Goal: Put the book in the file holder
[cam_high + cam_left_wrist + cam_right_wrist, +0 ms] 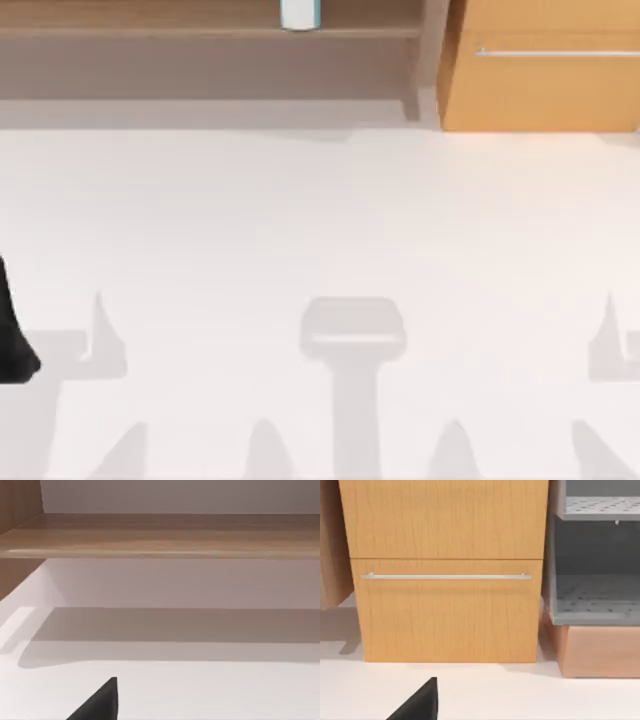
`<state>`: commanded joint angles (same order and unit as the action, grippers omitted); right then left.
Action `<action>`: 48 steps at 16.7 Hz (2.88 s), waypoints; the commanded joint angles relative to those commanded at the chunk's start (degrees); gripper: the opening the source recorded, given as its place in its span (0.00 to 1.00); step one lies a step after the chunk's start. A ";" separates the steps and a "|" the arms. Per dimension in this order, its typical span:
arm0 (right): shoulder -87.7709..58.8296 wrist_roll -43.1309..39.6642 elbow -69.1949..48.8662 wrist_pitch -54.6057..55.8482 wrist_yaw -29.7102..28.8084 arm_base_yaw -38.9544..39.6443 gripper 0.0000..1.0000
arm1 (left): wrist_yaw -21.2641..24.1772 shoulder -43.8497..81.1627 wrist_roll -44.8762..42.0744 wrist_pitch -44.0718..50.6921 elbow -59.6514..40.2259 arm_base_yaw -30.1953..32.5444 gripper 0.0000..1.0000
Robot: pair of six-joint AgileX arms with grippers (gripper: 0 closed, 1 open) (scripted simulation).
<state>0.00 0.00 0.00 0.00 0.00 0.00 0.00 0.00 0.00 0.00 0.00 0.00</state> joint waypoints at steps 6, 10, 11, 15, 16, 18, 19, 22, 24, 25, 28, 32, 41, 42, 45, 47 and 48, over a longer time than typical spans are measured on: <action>-5.81 0.06 -4.69 1.43 -4.29 3.83 1.00 | 0.00 0.00 0.00 0.00 0.00 0.00 1.00; -21.03 0.17 -16.76 5.00 -13.62 12.25 1.00 | 0.00 0.00 0.00 0.00 0.00 0.00 1.00; -26.27 0.18 -20.75 6.19 -16.35 14.73 1.00 | 0.00 0.00 0.00 0.00 0.00 0.00 1.00; -52.33 0.01 -39.07 11.70 -27.10 24.86 1.00 | 0.00 0.00 0.00 0.00 0.00 0.00 1.00; -59.96 -0.08 -43.95 13.20 -29.47 27.31 1.00 | 0.00 0.00 0.00 0.00 0.00 0.00 1.00; -74.82 -0.29 -53.62 16.24 -33.65 31.83 1.00 | 0.00 0.00 0.00 0.00 0.00 0.00 1.00; -81.62 -0.41 -58.34 17.74 -35.42 33.82 1.00 | 0.00 0.00 0.00 0.00 0.00 0.00 1.00; -99.09 -0.75 -71.85 22.00 -39.65 38.53 1.00 | 0.00 0.00 0.00 0.00 0.00 0.00 1.00; -108.62 -0.92 -80.15 24.56 -41.64 40.63 1.00 | 0.00 0.00 0.00 0.00 0.00 0.00 1.00; -113.00 -0.97 -84.01 25.74 -42.35 41.34 1.00 | 0.00 0.00 0.00 0.00 0.00 0.00 1.00; -124.90 -0.93 -93.99 28.83 -43.50 42.31 1.00 | 0.00 0.00 0.00 0.00 0.00 0.00 1.00; -134.39 -0.60 -102.52 31.58 -43.91 42.10 1.00 | 0.00 0.00 0.00 0.00 0.00 0.00 1.00; -136.37 -0.46 -104.85 31.75 -43.74 41.81 1.00 | 0.00 0.00 0.00 0.00 0.00 0.00 1.00; -136.93 -0.47 -105.87 31.35 -43.55 41.57 1.00 | 0.00 0.00 0.00 0.00 0.00 0.00 1.00; -138.94 -0.51 -109.43 29.84 -42.77 40.74 1.00 | 0.00 0.00 0.00 0.00 0.00 0.00 1.00; -139.65 -0.51 -110.70 29.28 -42.46 40.44 1.00 | 0.00 0.00 0.00 0.00 0.00 0.00 1.00; -139.66 -0.51 -110.71 29.27 -42.46 40.43 1.00 | 0.00 0.00 0.00 0.00 0.00 0.00 1.00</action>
<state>-139.66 -0.51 -110.71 29.27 -42.46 40.43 0.00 0.00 0.00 0.00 0.00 0.00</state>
